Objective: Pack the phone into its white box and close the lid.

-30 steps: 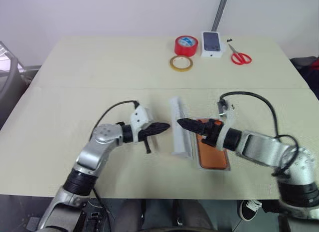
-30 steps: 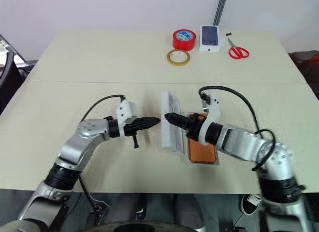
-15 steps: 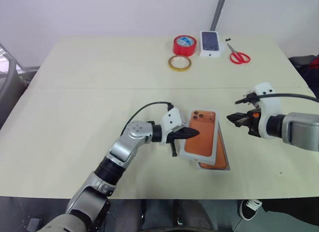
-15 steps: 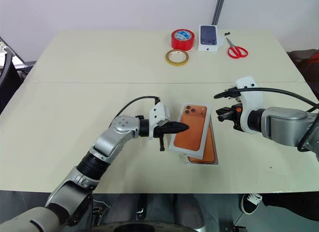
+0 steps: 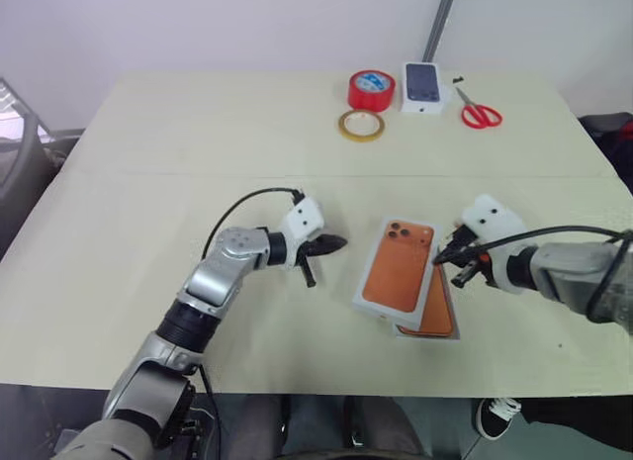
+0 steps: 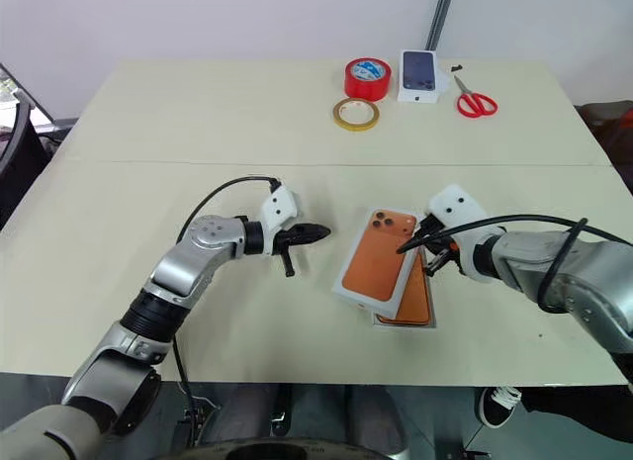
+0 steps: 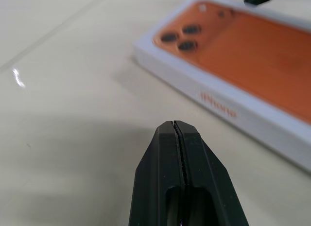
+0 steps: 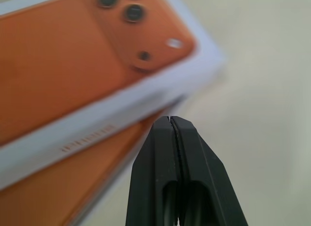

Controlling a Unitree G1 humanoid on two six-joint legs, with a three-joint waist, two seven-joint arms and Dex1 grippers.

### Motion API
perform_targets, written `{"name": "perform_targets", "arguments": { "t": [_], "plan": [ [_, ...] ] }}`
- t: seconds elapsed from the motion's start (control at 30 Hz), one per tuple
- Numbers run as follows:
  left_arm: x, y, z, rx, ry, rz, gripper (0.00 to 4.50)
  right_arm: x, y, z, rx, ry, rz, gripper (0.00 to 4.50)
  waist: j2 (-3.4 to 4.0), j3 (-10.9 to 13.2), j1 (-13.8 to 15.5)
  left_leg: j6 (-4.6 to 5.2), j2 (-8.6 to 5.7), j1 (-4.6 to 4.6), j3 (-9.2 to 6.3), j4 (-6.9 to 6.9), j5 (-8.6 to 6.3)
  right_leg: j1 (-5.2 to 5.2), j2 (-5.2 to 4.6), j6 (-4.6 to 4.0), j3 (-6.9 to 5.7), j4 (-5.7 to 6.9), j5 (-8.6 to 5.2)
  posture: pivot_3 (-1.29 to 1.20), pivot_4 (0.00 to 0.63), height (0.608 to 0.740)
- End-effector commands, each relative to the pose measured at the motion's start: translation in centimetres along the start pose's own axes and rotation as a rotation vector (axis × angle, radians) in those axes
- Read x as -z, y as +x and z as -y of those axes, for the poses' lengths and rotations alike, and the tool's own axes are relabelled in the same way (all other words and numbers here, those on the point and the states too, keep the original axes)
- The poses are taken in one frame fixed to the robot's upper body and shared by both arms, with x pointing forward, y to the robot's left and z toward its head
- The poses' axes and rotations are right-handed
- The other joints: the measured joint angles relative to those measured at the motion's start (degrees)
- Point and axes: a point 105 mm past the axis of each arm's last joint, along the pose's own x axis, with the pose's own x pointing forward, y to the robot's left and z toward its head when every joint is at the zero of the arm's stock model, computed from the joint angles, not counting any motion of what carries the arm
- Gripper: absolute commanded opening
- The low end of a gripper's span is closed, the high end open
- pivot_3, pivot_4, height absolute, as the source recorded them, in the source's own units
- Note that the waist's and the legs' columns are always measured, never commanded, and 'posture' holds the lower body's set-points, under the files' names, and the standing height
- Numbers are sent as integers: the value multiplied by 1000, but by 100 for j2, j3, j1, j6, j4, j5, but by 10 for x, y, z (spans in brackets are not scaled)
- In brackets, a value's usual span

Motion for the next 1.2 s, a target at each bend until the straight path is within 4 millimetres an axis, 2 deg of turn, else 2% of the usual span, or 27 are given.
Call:
{"name": "perform_targets", "arguments": {
  "t": [0.03, 0.13, 0.3, 0.47, 0.77, 1.2],
  "plan": [
    [-8, 10, 12, 81, 47, 0, 0, -10, -2, -4, -8, -48, 40, 15, 0, 0, 31, 0, -1, -1, 0, 1, 0, 0, -1, 0, 0, 0, 0, 0, 150, 740],
    [-9, 18, 20, 129, 56, -2, 0, -11, 0, -9, -24, -53, 45, 15, 0, 0, 54, 0, 0, -1, 0, 3, 0, 0, 0, 0, 0, 1, 0, 0, 150, 740],
    [-29, 22, 32, 197, 22, 72, 0, -10, -4, -7, -19, -62, 36, 15, 0, 0, 65, 0, 0, -1, 0, 4, 0, 0, 0, 0, 0, 2, 0, 0, 150, 740],
    [-39, 23, 45, 262, 29, 90, 0, -4, -13, -4, -16, -68, 8, 15, 0, 0, 68, 0, 0, -1, 0, 4, 0, 0, 1, 0, 0, 3, 0, 0, 150, 740],
    [-40, 29, 57, 315, 56, 77, 0, 13, -21, -10, -34, -60, -43, 15, 0, 0, 74, 0, 0, 0, 0, 5, 0, 2, 2, 0, 0, 3, 0, 0, 150, 740],
    [-41, 35, 63, 346, 62, 73, 0, 27, -23, -8, -8, -24, -71, 15, 0, 0, 78, 1, -1, 0, -1, 6, 0, 3, 3, 0, 0, 3, 0, 0, 150, 740]
  ]
}}
